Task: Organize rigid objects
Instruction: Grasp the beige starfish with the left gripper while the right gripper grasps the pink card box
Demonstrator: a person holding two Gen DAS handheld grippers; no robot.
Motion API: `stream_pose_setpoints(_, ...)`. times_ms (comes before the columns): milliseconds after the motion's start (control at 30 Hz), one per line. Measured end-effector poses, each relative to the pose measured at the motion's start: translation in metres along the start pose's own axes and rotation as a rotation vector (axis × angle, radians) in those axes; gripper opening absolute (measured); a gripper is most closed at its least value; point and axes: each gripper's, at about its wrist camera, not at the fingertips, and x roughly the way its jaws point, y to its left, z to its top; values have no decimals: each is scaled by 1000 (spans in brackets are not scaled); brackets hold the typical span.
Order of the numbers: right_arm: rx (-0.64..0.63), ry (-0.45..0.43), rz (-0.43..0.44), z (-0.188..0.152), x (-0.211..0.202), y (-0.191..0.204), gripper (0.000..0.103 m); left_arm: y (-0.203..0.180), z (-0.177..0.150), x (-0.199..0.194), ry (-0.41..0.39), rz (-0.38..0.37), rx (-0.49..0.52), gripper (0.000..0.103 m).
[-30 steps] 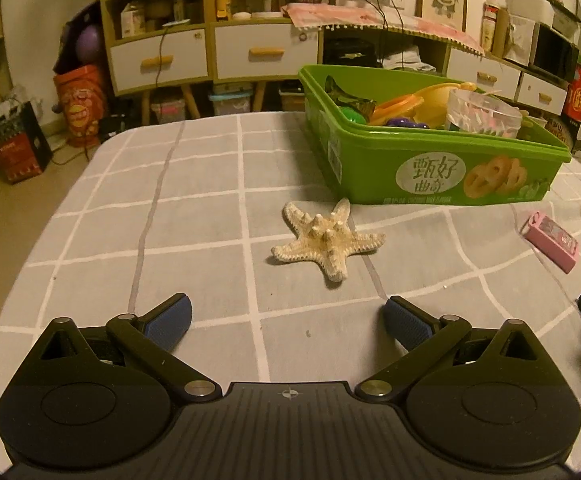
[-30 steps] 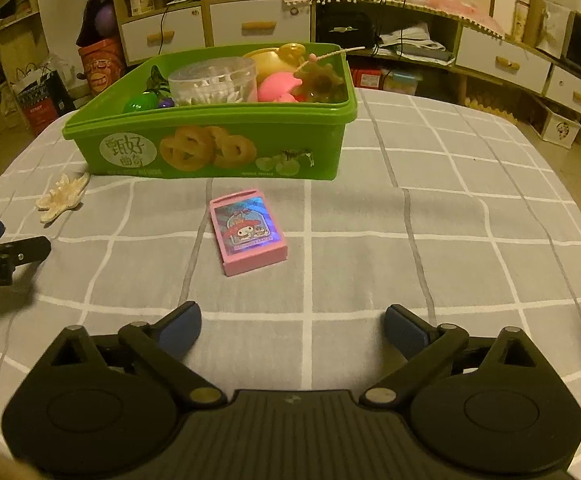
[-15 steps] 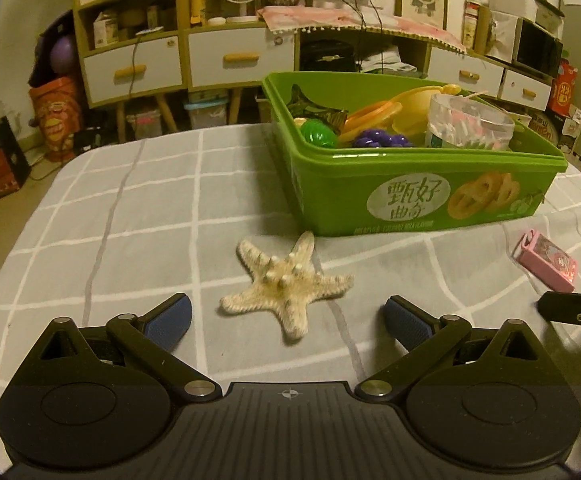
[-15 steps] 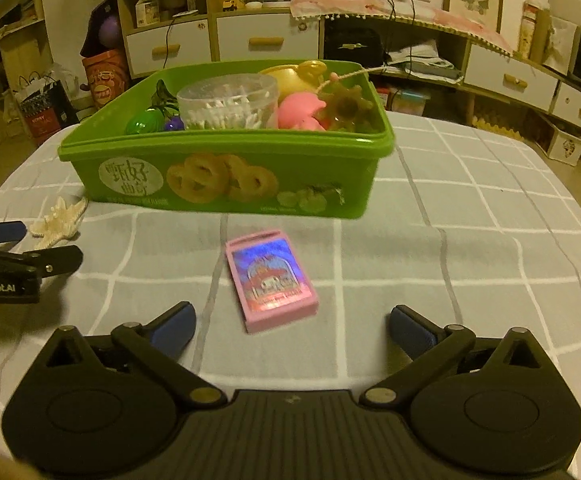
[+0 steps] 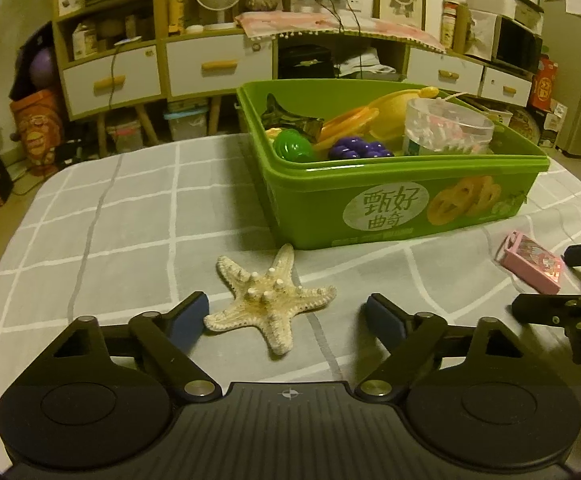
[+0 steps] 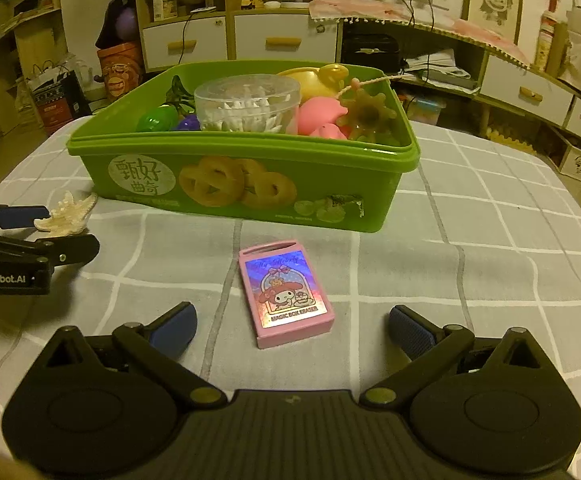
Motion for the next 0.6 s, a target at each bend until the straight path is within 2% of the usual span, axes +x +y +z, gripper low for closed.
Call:
stream_pose_setpoints(367,-9,-7,8,1,-1,3,76,-1,1,1,1,1,-2,83)
stream_pose_setpoints(600,-9,-18,21,4,-2,2,64,0,1,0,-1,17,-19,77)
